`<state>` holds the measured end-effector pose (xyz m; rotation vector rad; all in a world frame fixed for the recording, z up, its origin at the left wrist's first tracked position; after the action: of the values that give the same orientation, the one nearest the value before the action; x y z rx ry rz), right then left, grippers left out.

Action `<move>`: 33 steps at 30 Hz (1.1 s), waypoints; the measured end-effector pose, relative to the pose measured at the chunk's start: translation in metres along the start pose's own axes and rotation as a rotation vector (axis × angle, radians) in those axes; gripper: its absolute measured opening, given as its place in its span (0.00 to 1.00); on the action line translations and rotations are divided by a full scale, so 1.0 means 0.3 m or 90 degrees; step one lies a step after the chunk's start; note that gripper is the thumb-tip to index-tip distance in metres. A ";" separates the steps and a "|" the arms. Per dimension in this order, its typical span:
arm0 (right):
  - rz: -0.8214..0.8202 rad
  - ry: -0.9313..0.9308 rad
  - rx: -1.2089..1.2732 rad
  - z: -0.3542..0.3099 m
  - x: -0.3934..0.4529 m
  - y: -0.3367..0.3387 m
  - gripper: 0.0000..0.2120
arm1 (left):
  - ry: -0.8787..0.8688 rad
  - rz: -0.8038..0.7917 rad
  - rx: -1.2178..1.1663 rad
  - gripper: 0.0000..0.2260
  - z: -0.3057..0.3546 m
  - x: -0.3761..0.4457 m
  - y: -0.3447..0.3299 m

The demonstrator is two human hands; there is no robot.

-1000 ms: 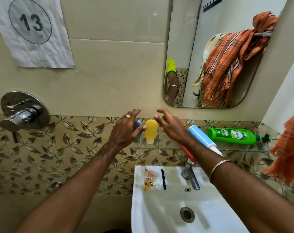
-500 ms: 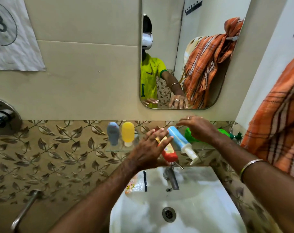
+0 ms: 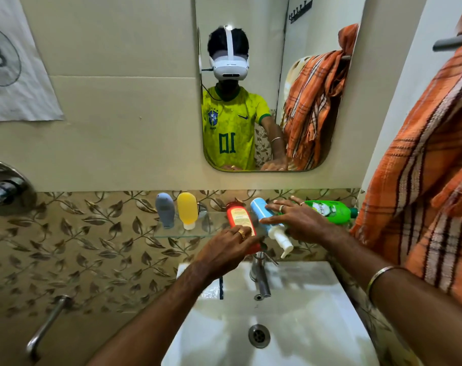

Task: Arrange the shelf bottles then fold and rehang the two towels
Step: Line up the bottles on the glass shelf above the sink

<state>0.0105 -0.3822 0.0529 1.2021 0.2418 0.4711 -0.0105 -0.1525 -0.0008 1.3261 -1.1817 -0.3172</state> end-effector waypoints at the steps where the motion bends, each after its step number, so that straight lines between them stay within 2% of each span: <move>1: 0.003 0.001 -0.002 0.005 0.002 -0.001 0.38 | 0.001 -0.004 0.001 0.21 -0.001 -0.008 0.002; 4: 0.003 0.010 -0.012 0.009 0.013 0.003 0.39 | 0.020 0.002 0.010 0.20 -0.005 -0.044 0.020; 8: 0.018 0.025 0.008 -0.027 0.027 0.007 0.40 | 0.024 0.069 0.011 0.20 -0.005 -0.083 0.090; 12: 0.054 0.040 0.079 -0.057 0.056 0.027 0.38 | 0.062 0.128 -0.015 0.22 -0.061 -0.103 0.158; 16: 0.067 -0.005 0.219 -0.038 0.064 0.046 0.35 | 0.112 0.151 -0.087 0.24 -0.099 -0.063 0.210; 22: 0.105 -0.043 0.372 -0.053 0.096 0.079 0.28 | 0.172 0.155 -0.132 0.28 -0.168 -0.021 0.279; 30: 0.145 -0.122 0.565 -0.061 0.141 0.122 0.21 | 0.196 0.133 -0.141 0.22 -0.284 0.061 0.325; 33: 0.152 -0.138 0.618 -0.082 0.153 0.125 0.21 | 0.233 0.107 -0.190 0.21 -0.325 0.084 0.341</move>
<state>0.0322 -0.3295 0.0824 2.2343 0.1341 0.4293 0.0350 -0.0854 0.1177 0.9668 -0.8886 -0.1152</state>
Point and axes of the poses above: each hand's wrist, its own x-axis towards the middle knuckle, its own y-axis out of the back of the hand, z = x × y, the point moved 2 cm from there along x, towards the middle knuckle, and after that the axes turned 5 degrees about -x, right-handed, at the moved point
